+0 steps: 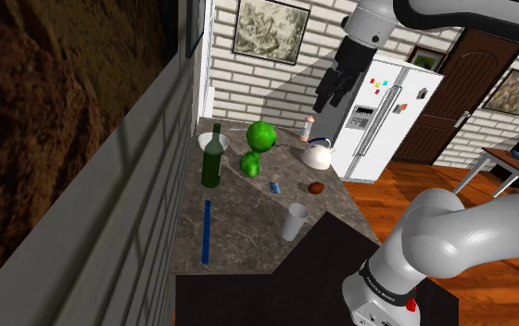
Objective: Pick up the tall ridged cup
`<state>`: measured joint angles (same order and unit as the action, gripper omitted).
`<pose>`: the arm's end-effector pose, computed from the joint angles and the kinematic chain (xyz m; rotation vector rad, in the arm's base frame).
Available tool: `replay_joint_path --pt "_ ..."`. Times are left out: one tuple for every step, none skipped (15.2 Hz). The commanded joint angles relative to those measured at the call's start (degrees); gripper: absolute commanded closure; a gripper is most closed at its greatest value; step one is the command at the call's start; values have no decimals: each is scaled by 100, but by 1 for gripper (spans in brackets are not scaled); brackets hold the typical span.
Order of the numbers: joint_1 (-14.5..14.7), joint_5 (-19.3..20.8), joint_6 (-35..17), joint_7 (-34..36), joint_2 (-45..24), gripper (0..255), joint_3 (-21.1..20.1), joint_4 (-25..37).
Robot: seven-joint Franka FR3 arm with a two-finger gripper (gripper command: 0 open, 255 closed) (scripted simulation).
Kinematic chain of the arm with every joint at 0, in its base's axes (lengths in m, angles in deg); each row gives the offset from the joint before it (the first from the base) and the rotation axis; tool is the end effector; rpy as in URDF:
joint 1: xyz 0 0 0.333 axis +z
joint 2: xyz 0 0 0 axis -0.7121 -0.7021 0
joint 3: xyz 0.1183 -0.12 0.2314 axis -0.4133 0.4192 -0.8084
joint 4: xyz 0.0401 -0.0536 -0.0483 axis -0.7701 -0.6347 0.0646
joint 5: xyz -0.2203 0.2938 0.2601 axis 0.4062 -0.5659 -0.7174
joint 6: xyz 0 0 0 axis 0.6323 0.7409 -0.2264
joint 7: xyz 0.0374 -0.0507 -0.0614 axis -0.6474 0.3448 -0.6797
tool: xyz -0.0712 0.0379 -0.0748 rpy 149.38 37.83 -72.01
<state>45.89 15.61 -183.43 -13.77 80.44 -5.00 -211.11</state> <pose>0.3988 -0.0109 0.6062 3.1157 -0.0540 0.2268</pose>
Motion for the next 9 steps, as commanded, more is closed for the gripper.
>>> replay_joint_path --pt "0 0 0 0 0 0 0 0" --pt "-2 20 -150 -26 37 0 15 -211" --pt "-4 41 -302 -52 67 0 30 -416" --pt "-7 62 -454 -78 92 0 46 -618" --pt "-10 85 -609 -104 111 0 63 -814" --pt "-14 108 -765 -129 123 0 81 -1007" --pt "-20 132 -924 -155 129 0 99 -1194" --pt "-25 158 -1086 -180 128 0 118 -1378" --pt "-32 185 -1250 -205 119 0 138 -1556"
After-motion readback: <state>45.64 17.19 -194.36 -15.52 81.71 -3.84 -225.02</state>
